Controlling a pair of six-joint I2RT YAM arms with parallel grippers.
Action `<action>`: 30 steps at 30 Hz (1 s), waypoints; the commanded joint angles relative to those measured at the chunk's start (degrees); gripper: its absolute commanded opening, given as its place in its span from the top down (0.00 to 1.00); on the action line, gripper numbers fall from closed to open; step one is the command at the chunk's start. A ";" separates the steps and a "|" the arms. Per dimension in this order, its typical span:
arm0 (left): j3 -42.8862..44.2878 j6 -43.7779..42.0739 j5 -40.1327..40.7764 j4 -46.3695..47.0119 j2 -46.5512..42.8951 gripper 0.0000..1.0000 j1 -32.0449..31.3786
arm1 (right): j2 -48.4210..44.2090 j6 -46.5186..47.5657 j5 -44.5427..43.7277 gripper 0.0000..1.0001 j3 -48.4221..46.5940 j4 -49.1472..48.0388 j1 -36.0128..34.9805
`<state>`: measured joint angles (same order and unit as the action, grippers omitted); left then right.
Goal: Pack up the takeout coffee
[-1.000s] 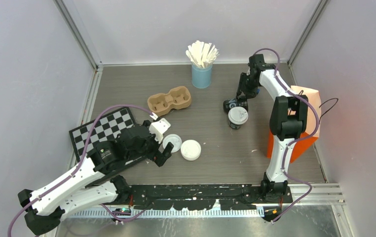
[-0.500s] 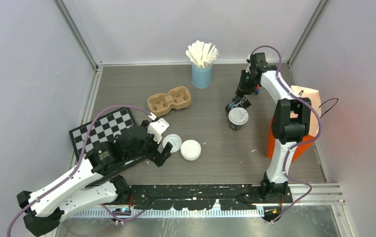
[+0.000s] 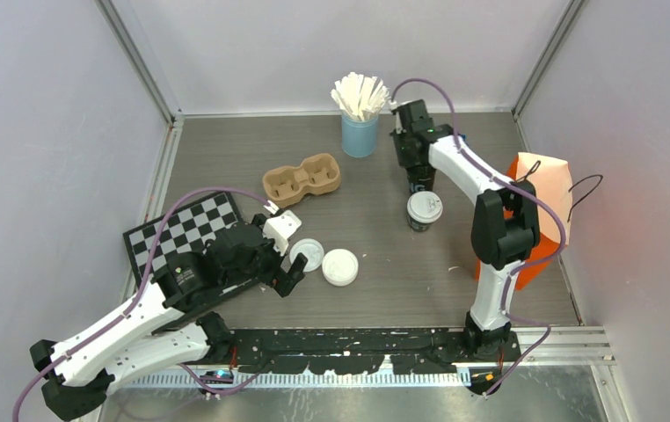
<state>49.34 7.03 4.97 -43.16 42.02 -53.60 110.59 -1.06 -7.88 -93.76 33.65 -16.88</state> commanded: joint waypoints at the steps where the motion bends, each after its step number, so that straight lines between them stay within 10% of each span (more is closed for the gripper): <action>1: -0.11 -0.35 0.54 0.71 -0.40 0.00 0.08 | -2.68 3.99 -8.86 0.93 1.74 -3.92 -3.45; 30: -0.21 -0.17 0.78 0.66 -1.20 0.00 0.08 | -14.22 3.25 -2.66 0.93 24.37 -32.70 -5.15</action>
<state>48.93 7.05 5.41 -43.18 40.97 -53.60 99.22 1.96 -11.00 -69.19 7.62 -21.65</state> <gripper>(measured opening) 0.996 0.126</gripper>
